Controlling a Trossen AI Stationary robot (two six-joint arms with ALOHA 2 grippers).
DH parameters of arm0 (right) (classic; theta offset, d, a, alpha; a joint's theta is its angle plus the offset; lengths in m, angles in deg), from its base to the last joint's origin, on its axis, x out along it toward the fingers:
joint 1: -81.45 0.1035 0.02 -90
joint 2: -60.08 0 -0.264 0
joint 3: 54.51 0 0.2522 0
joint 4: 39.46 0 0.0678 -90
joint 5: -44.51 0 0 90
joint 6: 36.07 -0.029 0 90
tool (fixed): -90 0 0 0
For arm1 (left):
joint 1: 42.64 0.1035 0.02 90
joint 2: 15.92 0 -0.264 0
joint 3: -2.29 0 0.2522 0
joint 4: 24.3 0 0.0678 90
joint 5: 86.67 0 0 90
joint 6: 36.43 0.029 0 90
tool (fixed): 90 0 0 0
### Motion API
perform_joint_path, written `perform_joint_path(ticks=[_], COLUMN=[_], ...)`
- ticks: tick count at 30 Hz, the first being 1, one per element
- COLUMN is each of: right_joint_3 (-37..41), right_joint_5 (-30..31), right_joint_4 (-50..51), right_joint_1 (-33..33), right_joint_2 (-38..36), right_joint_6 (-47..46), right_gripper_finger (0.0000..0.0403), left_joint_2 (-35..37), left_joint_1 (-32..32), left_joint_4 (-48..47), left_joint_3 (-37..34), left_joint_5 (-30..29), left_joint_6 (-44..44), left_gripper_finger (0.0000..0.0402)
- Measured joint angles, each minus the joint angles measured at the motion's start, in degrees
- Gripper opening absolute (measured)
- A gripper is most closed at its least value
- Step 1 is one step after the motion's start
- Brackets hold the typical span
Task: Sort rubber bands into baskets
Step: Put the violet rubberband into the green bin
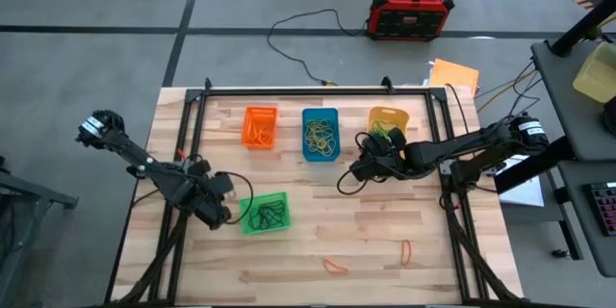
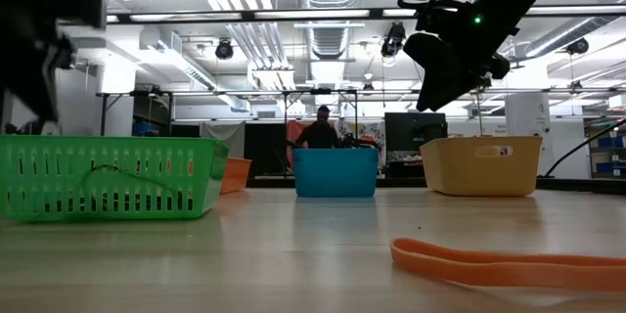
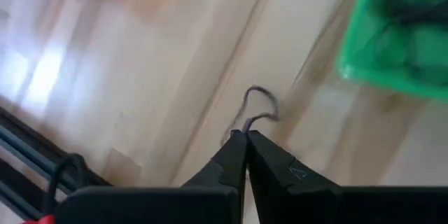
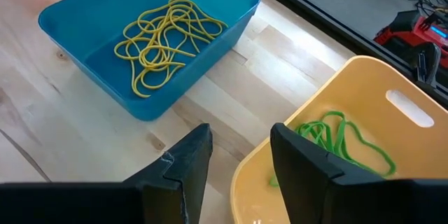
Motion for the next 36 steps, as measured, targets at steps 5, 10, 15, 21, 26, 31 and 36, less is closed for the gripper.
perform_joint_path(ticks=[5, 10, 15, 21, 26, 31, 36], right_joint_3=[0.1, 0.2, 0.3, 0.3, 0.3, 0.3, 0.3], right_joint_5=[0.0, 0.0, 0.0, 0.0, 0.0, 0.0, 0.0], right_joint_4=[0.0, 0.0, 0.0, 0.0, 0.0, 0.0, 0.0], right_joint_1=[0.0, 0.3, 0.6, 0.7, 0.7, 0.7, 0.7], right_joint_2=[0.0, 0.0, 0.0, 0.0, 0.0, 0.0, 0.0], right_joint_6=[0.0, 0.0, 0.2, 0.2, 0.2, 0.2, 0.2], right_gripper_finger=[0.0138, 0.0134, 0.0139, 0.0140, 0.0135, 0.0136, 0.0142], left_joint_2=[0.1, 0.2, 0.2, 0.2, -0.3, -2.6, -7.2], left_joint_1=[0.0, -0.1, -0.1, -0.1, -0.1, -0.1, -0.1], left_joint_4=[-4.4, -4.5, -4.5, -4.4, -2.6, 2.0, 1.8], left_joint_3=[8.3, 14.4, 19.4, 26.7, 31.5, 31.9, 31.6], left_joint_5=[-2.8, -5.9, -8.4, -10.0, -10.5, -10.5, -9.6], left_joint_6=[3.0, 7.2, 10.4, 15.5, 18.1, 21.5, 22.0], left_gripper_finger=[0.0000, 0.0000, 0.0000, 0.0000, 0.0000, 0.0000, 0.0000])
